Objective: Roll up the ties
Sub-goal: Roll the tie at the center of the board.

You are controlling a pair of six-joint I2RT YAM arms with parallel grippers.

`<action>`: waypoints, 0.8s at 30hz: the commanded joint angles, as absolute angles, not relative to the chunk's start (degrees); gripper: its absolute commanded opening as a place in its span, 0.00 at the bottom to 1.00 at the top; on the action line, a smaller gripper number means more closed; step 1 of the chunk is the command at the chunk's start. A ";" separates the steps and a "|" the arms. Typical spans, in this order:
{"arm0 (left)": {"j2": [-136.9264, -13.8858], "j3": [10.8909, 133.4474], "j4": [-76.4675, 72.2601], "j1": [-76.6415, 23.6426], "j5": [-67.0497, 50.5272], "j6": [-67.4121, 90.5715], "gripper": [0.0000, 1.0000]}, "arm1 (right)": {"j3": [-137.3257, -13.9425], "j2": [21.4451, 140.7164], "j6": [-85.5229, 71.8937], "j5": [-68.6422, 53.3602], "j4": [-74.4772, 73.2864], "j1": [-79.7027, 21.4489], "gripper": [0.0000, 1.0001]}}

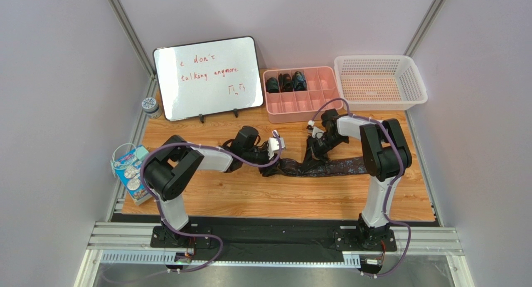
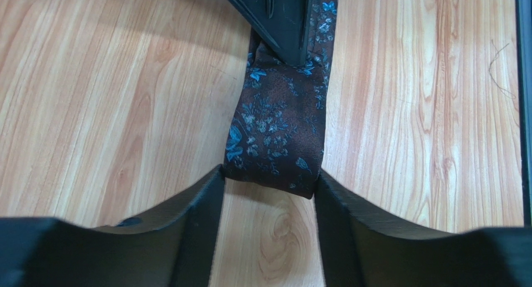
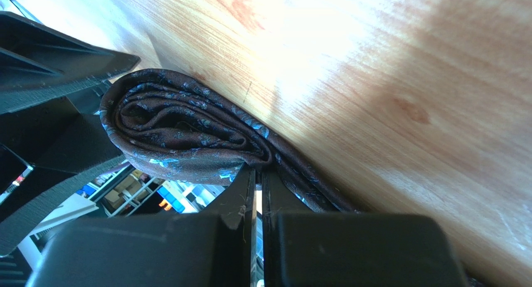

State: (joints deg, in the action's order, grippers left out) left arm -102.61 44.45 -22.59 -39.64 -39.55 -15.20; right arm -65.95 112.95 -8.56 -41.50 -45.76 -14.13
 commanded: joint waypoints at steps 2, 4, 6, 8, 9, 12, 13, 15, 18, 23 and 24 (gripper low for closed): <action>-102.31 47.55 -26.11 -40.51 -45.17 -14.94 0.49 | -64.60 116.10 -6.24 -29.00 -44.30 -14.68 0.00; -101.52 48.42 -25.75 -41.13 -45.61 -14.68 0.43 | -64.51 116.10 -6.24 -28.92 -44.12 -14.76 0.00; -101.69 49.82 -25.58 -42.10 -45.70 -13.89 0.42 | -64.51 116.10 -6.33 -29.00 -44.12 -14.85 0.00; -102.13 50.88 -24.79 -43.50 -45.53 -13.27 0.40 | -64.51 116.02 -6.50 -28.92 -43.95 -15.12 0.00; -102.74 51.76 -24.79 -43.85 -45.18 -13.10 0.39 | -64.34 116.02 -6.42 -28.92 -43.86 -15.20 0.00; -104.67 53.25 -24.43 -45.52 -44.56 -13.01 0.39 | -64.25 115.84 -6.59 -28.92 -43.68 -15.38 0.00; -105.29 53.61 -24.35 -45.79 -44.30 -12.92 0.39 | -64.16 115.75 -6.59 -29.00 -43.59 -15.38 0.00; -107.04 54.49 -24.26 -46.66 -43.43 -12.92 0.39 | -64.16 115.66 -6.59 -29.09 -43.59 -15.38 0.00; -109.50 55.37 -24.35 -47.55 -42.02 -13.10 0.41 | -63.99 115.75 -6.59 -29.35 -43.33 -15.47 0.00; -112.32 55.90 -22.42 -48.08 -40.52 -15.63 0.50 | -63.81 115.58 -6.68 -29.44 -43.15 -15.47 0.00; -112.41 55.81 -21.80 -47.99 -40.17 -16.34 0.52 | -63.81 115.40 -6.68 -29.53 -43.15 -15.47 0.00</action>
State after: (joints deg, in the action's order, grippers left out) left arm -110.41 55.13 -23.73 -47.29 -40.34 -13.89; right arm -65.93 112.97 -8.58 -41.21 -46.24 -14.59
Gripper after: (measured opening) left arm 0.496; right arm 0.009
